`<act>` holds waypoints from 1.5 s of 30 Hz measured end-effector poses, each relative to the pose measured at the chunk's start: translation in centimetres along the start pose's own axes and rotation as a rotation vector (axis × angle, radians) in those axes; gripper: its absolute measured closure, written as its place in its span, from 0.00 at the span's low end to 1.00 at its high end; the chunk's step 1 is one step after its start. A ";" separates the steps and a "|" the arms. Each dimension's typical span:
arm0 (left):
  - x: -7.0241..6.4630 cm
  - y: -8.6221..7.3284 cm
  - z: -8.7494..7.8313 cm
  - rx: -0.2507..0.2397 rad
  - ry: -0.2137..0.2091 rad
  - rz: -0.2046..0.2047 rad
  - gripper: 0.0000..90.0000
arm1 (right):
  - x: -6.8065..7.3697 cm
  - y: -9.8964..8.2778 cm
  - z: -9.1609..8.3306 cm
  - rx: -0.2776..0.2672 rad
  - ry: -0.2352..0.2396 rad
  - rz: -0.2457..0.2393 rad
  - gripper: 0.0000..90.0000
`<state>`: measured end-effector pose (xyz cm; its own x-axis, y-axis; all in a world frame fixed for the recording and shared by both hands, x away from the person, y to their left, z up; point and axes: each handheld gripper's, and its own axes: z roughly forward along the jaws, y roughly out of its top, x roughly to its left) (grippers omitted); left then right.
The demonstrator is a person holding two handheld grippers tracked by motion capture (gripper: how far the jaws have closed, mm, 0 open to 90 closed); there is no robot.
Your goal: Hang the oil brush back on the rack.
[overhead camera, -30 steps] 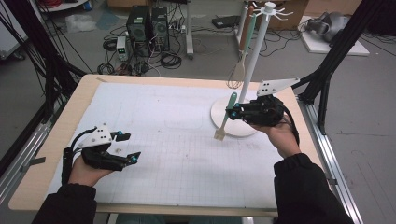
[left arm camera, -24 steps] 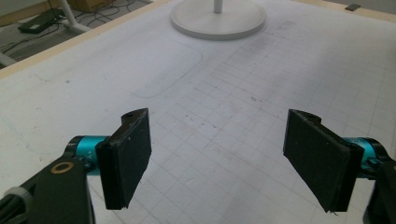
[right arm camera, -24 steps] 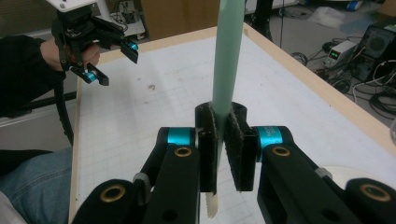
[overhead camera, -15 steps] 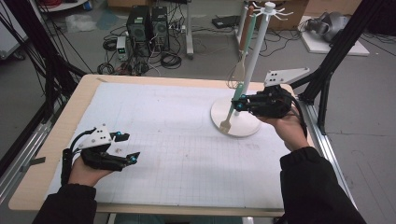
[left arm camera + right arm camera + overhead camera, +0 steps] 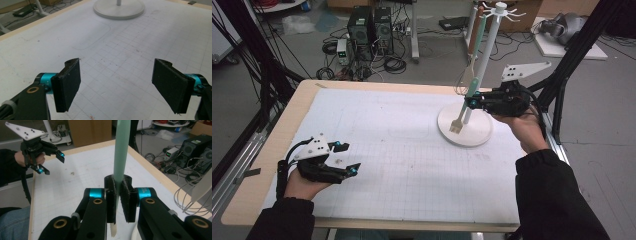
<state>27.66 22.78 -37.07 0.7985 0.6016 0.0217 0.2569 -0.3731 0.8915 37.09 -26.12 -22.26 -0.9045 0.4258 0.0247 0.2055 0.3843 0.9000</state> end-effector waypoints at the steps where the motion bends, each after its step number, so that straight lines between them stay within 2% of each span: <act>1: 0.1 0.0 -0.1 0.002 0.003 0.000 0.26 | -0.1 0.2 -0.1 -0.003 0.003 0.001 0.93; 5: 0.1 -0.1 -0.1 -0.003 0.004 -0.008 0.26 | -0.7 0.8 -0.5 0.003 0.022 0.011 0.93; 14: 0.1 -0.1 -0.4 -0.007 0.004 -0.005 0.26 | -1.5 2.1 -1.3 0.017 -0.004 0.019 0.93; 24: 0.4 -0.3 -0.8 -0.027 0.017 -0.029 0.25 | -2.4 3.0 -1.5 0.027 -0.019 0.034 0.93; 27: 0.4 -0.4 -0.8 -0.033 0.014 -0.031 0.25 | -2.7 3.2 -1.5 0.022 -0.020 0.034 0.93; 28: 0.5 -0.4 -0.9 -0.027 0.011 -0.020 0.25 | -2.8 3.3 -1.5 0.011 -0.021 0.032 0.93; 31: 0.5 -0.4 -0.9 -0.034 0.014 -0.029 0.25 | -3.0 3.5 -1.6 0.004 -0.021 0.045 0.93; 36: 0.6 -0.6 -0.8 -0.016 0.026 -0.033 0.25 | -3.6 3.9 -1.8 0.008 -0.030 0.051 0.93; 45: 0.7 -0.7 -0.7 -0.020 0.023 -0.034 0.25 | -4.5 4.7 -2.5 -0.003 -0.048 0.062 0.93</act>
<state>27.68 23.98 -37.33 0.7765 0.6301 0.0018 0.2725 -0.3384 0.9007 41.19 -28.34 -17.08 -0.8713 0.4872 0.0595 0.2593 0.3540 0.8986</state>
